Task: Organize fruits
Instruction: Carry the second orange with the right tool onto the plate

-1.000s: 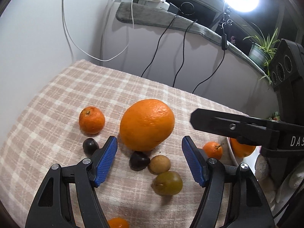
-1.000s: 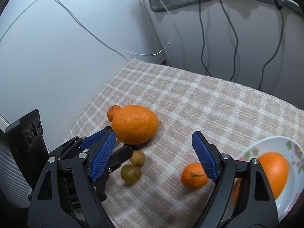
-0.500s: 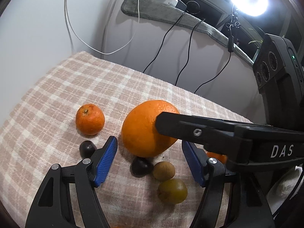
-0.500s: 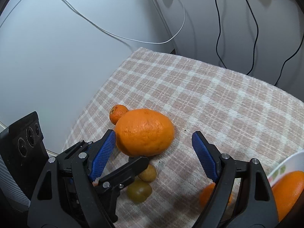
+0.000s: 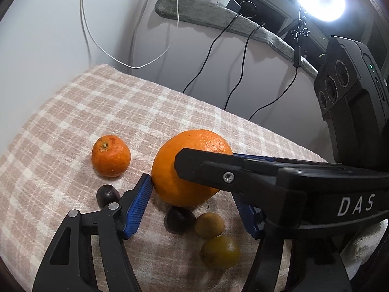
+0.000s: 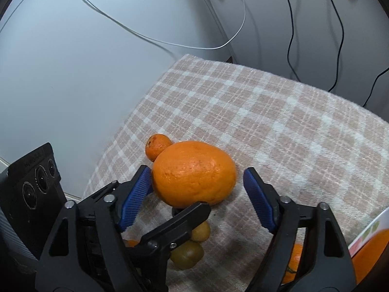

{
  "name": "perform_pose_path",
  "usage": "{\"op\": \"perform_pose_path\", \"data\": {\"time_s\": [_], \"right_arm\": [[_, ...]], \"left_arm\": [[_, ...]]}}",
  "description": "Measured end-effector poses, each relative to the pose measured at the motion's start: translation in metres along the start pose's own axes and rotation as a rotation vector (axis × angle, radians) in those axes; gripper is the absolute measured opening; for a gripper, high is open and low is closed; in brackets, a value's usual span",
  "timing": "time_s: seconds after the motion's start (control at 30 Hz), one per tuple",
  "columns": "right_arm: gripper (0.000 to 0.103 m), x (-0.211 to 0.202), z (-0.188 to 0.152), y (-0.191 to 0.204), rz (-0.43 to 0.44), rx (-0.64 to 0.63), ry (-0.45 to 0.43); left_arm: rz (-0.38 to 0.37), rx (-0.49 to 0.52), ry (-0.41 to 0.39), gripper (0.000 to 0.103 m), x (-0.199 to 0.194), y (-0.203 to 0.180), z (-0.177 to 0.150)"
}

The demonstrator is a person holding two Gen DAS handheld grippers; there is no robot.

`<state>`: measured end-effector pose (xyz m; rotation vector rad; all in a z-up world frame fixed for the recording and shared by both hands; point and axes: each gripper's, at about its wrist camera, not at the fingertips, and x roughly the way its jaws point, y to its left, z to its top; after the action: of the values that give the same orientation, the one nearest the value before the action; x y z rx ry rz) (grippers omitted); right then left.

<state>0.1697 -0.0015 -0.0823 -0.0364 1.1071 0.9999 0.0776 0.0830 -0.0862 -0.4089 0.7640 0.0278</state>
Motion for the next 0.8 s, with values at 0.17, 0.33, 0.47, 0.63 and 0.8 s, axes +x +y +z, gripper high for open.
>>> {"op": "perform_pose_path", "data": {"time_s": [0.17,0.33,0.47,0.63,0.8], "right_arm": [[0.076,0.002,0.0,0.002,-0.002,-0.003,0.003],[0.075,0.001,0.0,0.003,-0.003,-0.007,-0.006],[0.075,-0.004,-0.002,0.004,-0.01,-0.013,-0.016],[0.075,-0.017,-0.007,0.004,-0.012,-0.014,-0.035],[0.075,-0.038,-0.011,0.009,-0.022,-0.027,-0.075]], "left_arm": [[-0.004,-0.003,-0.003,0.066,-0.001,0.0,0.0],[-0.004,0.002,-0.007,0.065,-0.002,-0.001,-0.001],[-0.011,0.005,-0.011,0.065,-0.005,-0.003,-0.002],[-0.016,0.015,-0.027,0.064,-0.01,-0.01,-0.001],[-0.026,0.035,-0.054,0.064,-0.021,-0.021,0.0]]}}
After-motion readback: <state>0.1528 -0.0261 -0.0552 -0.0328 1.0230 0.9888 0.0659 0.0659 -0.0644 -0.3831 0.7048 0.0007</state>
